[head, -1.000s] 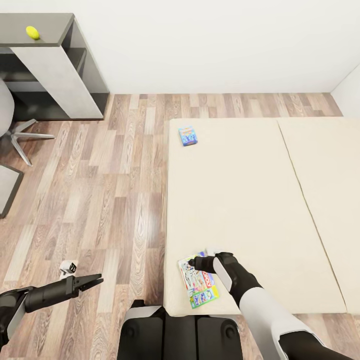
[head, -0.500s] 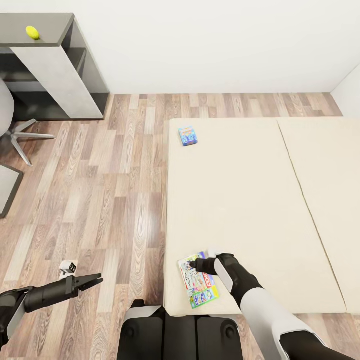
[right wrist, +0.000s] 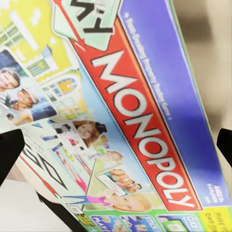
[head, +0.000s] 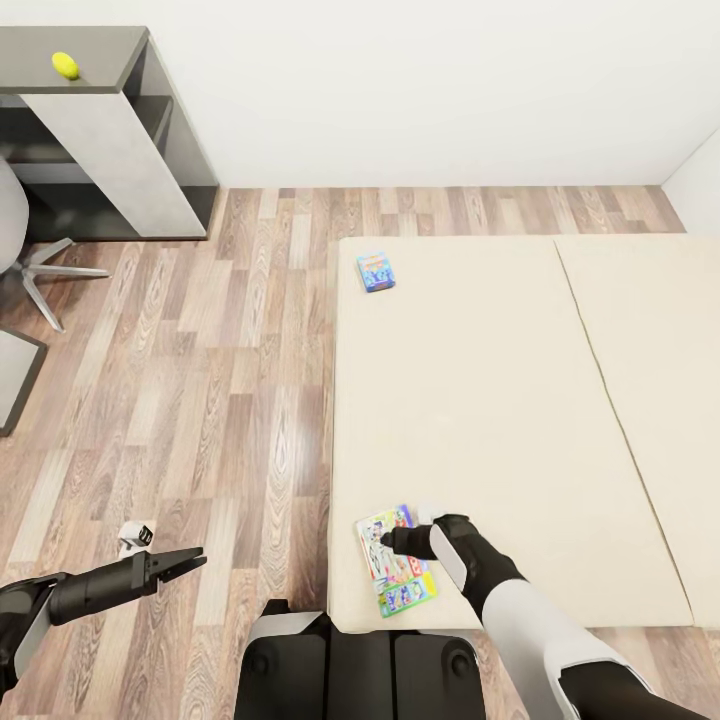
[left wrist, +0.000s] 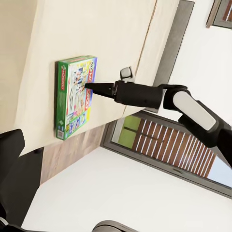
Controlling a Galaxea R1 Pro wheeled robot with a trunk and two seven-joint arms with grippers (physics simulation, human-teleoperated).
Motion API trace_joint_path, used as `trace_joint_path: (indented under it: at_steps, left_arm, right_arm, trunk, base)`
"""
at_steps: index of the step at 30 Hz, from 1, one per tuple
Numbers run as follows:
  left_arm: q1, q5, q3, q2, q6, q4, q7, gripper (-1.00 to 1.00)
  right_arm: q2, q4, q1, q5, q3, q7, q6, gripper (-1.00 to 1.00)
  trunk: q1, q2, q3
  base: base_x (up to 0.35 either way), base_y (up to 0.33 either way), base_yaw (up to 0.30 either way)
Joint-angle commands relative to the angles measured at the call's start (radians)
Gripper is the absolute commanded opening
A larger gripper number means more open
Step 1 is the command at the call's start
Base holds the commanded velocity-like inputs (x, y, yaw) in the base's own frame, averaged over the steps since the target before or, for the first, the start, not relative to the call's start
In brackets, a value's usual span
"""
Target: Put all the toys in the child's room - the three board games (two on the bed and one on the table), the two jigsaw puzzles on the table, and the tennis ball on the table - inside the toy box on the table in the child's room.
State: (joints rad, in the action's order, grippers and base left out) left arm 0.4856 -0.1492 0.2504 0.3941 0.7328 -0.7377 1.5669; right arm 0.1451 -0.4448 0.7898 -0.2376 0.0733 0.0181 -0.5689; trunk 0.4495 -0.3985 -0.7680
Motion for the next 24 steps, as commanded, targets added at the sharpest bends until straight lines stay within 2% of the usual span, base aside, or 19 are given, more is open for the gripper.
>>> trace_joint_path:
  at_steps: [1, 11, 24]
  left_arm:
    - [0.0, 0.0, 0.0, 0.0, 0.011, 0.0, 0.004, 1.0]
    - [0.0, 0.002, 0.0, 0.0, 0.012, 0.0, 0.004, 1.0]
    - [0.0, 0.001, 0.0, 0.0, 0.01, 0.0, 0.004, 1.0]
  right_arm:
    - [-0.001, 0.001, 0.0, -0.005, 0.005, -0.002, -0.005, 1.0]
    - [-0.001, 0.006, 0.0, -0.007, -0.001, -0.003, -0.065, 1.0]
    - [0.0, 0.005, 0.0, -0.011, -0.003, -0.001, -0.064, 1.0]
  trunk:
    - [0.001, -0.001, -0.001]
    - [0.001, -0.001, -0.001]
    - [0.001, -0.001, -0.001]
  base:
    - [0.0, 0.0, 0.0]
    - [0.0, 0.0, 0.0]
    - [0.0, 0.0, 0.0]
